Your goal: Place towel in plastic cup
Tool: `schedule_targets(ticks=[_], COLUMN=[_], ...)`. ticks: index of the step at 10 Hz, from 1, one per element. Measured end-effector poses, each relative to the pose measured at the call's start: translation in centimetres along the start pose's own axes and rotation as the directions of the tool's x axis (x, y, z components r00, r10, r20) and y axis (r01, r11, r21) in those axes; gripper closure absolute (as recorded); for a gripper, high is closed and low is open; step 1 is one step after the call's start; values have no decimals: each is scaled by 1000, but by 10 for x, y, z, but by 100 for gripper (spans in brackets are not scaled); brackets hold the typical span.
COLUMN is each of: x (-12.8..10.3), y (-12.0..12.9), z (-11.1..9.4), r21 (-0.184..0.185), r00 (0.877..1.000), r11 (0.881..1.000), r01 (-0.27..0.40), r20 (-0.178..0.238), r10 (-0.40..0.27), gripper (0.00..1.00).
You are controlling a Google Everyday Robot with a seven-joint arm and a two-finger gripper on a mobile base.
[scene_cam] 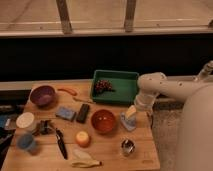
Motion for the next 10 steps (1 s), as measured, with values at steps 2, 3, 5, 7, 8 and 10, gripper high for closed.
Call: schedule_targets(ticks=[2,3,5,7,8,10], x=[-4,-2,-5,-3,-2,-2], y=[12,12,21,20,19,21], z=[8,11,22,34,40,50], r21=[9,10,13,7,7,13], r00=[999,999,998,997,997,997], r11=[1000,999,998,998,999,999], r01=[30,36,63,57,51,47], r20=[-10,-15,-30,-48,-53,-63], r10=[-30,-36,-62,-56,-51,-46], gripper=[20,20,20,20,20,20])
